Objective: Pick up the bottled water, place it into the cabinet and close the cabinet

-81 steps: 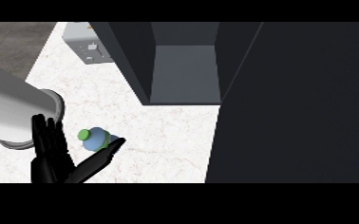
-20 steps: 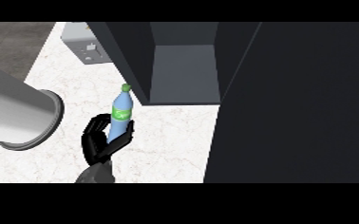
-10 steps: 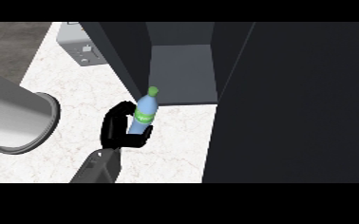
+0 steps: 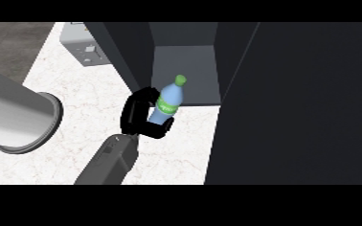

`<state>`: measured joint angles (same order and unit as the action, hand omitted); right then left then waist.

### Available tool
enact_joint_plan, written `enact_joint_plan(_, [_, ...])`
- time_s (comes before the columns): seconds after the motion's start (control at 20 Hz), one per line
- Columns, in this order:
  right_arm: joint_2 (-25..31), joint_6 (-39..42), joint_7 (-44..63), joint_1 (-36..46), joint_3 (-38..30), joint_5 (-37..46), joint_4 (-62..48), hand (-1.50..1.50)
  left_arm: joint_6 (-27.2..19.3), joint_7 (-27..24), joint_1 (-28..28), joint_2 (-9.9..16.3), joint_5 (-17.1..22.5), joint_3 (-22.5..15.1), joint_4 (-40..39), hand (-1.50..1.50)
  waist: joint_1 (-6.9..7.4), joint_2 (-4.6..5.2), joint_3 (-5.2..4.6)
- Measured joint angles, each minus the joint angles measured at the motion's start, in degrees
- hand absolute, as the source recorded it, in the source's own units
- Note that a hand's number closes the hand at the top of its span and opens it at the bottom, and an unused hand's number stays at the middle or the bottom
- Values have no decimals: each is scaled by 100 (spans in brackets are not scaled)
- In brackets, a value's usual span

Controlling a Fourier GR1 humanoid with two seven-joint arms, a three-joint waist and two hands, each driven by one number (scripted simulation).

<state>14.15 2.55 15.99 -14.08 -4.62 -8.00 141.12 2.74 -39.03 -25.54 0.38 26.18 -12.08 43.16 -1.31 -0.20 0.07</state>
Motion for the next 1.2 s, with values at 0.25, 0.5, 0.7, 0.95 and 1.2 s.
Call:
enact_joint_plan(0.25, [74, 386, -181, 21, -719, -509, -343, -150, -527, 326, -370, -26, 466, -368, 227, 150, -46, 3, -1])
enact_joint_plan(0.5, [83, 683, -263, 73, -1178, -1057, -565, -150, -1165, 616, -804, -34, 882, -895, 390, 150, -63, 8, -3])
enact_joint_plan(0.7, [123, 912, -262, 44, -1547, -1508, -663, -150, -1629, 749, -1363, -36, 1240, -1188, 276, 150, -111, 19, -6])
enact_joint_plan(0.95, [242, 1348, -418, -89, -2162, -2415, -934, -150, -2119, 846, -1956, -37, 1725, -1507, 74, 150, -169, 34, -5])
enact_joint_plan(1.2, [379, 1544, -383, -27, -2465, -2903, -1074, -150, -2530, 887, -2687, -26, 2099, -1719, -612, 150, -226, 70, -8])
